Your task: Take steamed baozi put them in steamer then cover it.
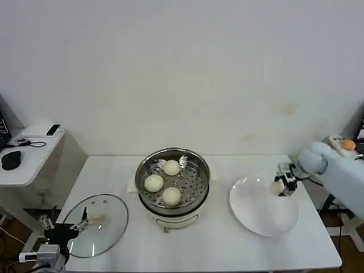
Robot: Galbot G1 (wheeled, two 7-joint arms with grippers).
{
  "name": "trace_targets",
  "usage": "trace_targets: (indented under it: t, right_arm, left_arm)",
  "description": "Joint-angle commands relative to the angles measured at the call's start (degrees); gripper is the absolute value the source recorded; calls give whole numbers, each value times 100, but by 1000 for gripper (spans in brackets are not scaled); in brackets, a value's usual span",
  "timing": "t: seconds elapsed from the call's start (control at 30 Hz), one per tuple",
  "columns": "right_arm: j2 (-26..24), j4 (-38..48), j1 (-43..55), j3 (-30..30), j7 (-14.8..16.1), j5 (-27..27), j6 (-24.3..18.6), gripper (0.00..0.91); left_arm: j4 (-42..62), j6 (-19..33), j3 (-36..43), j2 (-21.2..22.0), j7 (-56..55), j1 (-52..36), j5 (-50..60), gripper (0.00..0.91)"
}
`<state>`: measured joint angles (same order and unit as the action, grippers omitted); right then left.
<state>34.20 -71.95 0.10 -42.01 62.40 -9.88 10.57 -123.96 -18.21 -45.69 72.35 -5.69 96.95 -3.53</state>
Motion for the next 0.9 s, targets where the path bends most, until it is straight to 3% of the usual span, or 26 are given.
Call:
trace_targets:
  t: [0.03,0.17,0.53,0.7,0.9]
  right_arm:
    - [-3,-882,1971,-1307,-19,1291,481,655]
    - [497,-1082,3051,-2138,-200,2059,774,665]
    - [2319,-977,3588,-2699,-1112,3788,1836,665]
    - [3183,-630,3292,-2685,-1489,4204,2191,665]
    - [3493,-463,2937,-2855,-1859,4403,2609,665]
  left_arm:
    - [42,2,22,-36,1,-42,-6,907]
    - [22,2,19,-59,2,-63,-12,907]
    - [80,12,27,-32,-2,-144,4,907]
    - [115,26,30,32,-11,-154,8,907]
    - [84,30,4,73,-14,-132,13,907]
